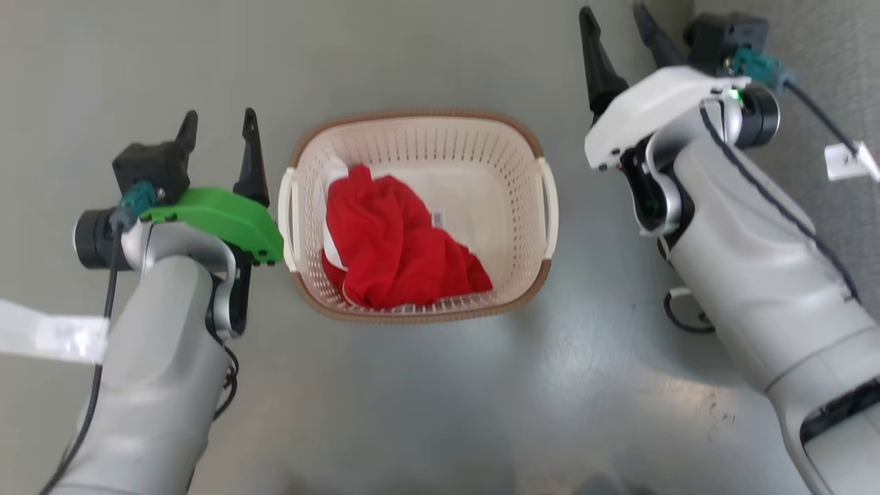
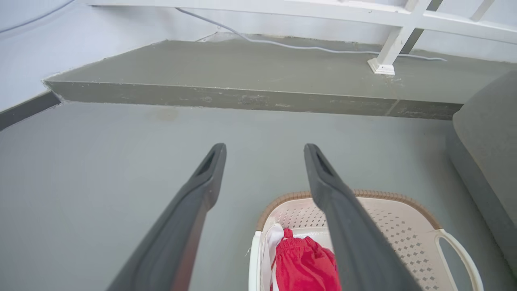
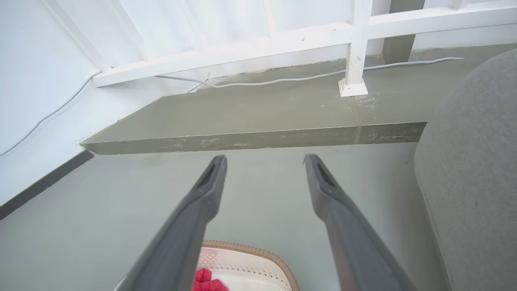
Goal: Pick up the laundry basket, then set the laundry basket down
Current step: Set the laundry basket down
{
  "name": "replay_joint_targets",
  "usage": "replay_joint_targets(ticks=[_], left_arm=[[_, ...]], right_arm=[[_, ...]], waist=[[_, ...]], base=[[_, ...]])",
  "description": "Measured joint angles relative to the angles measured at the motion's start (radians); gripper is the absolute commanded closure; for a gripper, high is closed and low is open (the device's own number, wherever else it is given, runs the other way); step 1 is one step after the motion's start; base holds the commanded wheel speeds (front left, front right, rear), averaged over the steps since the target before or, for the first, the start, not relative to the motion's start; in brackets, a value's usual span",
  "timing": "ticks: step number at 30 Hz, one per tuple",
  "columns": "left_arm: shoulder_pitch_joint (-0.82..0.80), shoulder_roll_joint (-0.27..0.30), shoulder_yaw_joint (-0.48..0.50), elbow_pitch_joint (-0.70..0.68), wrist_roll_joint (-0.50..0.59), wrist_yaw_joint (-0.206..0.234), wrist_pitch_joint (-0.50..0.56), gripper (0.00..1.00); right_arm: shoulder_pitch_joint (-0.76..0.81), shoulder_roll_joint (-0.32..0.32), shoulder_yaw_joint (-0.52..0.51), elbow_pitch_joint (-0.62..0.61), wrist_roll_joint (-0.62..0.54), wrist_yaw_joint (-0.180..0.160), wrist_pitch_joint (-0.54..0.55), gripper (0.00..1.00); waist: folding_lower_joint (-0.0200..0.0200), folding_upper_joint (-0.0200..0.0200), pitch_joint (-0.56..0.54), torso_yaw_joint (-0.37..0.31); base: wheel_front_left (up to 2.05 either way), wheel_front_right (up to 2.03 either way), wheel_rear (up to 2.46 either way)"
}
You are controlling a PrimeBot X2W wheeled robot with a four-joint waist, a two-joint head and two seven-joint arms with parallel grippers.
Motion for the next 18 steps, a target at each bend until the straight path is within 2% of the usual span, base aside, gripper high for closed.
replay_joint_targets(ticks=[9, 18], left_arm=[[0.165, -0.002, 0.089, -0.191, 0.082, 0.003, 0.0, 0.0], [0.37, -0.001, 0.145, -0.282, 0.121, 0.012, 0.0, 0.0]], right_arm=[[0.218, -0.013, -0.116, -0.142, -0.084, 0.0, 0.0, 0.0], [0.42, -0.002, -0.172, -0.241, -0.146, 0.0, 0.0, 0.0]], waist=[[0.0, 0.0, -0.142, -0.002], [0.0, 0.0, -0.271, -0.007]], base=[[0.0, 0.0, 0.0], [0.0, 0.0, 0.0]])
